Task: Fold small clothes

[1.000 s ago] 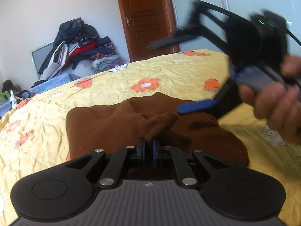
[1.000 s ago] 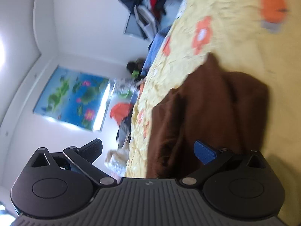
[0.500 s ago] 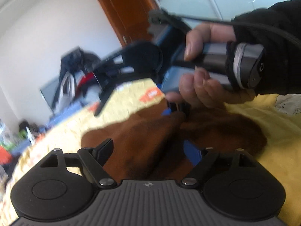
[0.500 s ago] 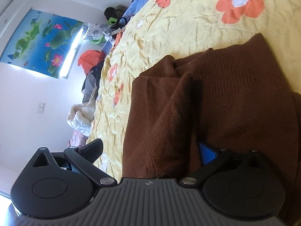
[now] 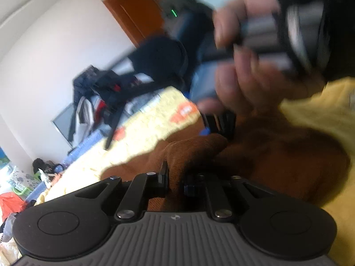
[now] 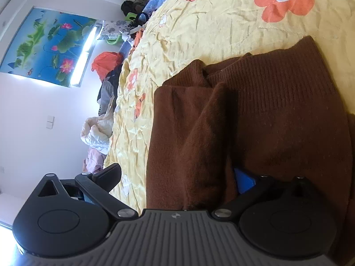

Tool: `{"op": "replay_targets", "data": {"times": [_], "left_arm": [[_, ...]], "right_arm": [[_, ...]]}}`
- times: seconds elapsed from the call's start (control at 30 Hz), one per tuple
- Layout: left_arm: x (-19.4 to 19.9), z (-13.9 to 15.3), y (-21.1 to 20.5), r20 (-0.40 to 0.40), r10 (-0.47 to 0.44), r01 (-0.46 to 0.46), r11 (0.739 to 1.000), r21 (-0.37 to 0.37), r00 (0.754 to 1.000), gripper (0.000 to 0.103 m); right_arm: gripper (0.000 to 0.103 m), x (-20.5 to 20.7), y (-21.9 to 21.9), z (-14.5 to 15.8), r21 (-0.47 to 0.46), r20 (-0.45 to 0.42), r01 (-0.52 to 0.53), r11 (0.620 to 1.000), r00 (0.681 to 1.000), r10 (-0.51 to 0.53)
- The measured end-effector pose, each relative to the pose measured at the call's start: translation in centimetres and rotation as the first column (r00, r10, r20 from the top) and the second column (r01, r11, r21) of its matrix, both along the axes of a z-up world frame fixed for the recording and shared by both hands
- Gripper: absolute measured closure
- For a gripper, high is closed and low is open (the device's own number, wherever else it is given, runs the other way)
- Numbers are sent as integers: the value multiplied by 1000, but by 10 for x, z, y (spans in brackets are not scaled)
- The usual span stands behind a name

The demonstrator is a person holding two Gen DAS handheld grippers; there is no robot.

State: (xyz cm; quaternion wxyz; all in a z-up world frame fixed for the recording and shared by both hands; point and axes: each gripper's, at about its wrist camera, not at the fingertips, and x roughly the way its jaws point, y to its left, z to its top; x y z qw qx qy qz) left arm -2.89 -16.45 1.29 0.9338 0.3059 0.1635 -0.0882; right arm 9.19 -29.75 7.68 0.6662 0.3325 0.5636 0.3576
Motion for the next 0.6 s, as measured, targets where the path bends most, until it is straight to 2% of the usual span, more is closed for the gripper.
{"op": "replay_targets", "data": {"times": [0.13,0.2,0.23,0.27,0.3,0.37,0.43,0.5,0.53,0.6], "left_arm": [[-17,7,0,31,-41,42,999,-4,999,93],[-23,7,0,35,-62,62,998,0,997,93],[-25,5,-2,36,-69,69,998,3,997,93],[-26,5,-2,36,-74,74,997,1,997,93],[-29,6,-3,33,-82,82,997,-6,996,94],[-35,11,-6,41,-114,115,993,-27,993,94],[-48,18,-9,64,-159,162,985,-51,985,94],[-54,17,-17,51,-216,219,973,-75,975,94],[-56,14,-22,28,-241,243,966,-86,970,94],[-54,6,-27,-53,-279,270,953,-140,959,94]], "right_arm": [[1,16,6,-5,6,-8,21,1000,1000,-21],[12,23,10,-9,6,-12,36,999,999,-36],[35,26,13,-11,-9,-3,33,999,999,-33],[74,28,16,-11,-45,19,19,999,1000,-19],[87,28,18,-10,-86,48,13,996,999,-9],[85,23,10,0,-112,124,18,994,992,-4],[85,15,-7,17,-101,202,26,995,979,-6],[85,7,-30,30,-90,255,52,995,967,-28],[85,3,-42,31,-88,266,75,993,963,-49],[85,1,-61,16,-120,233,122,985,968,-92]]}}
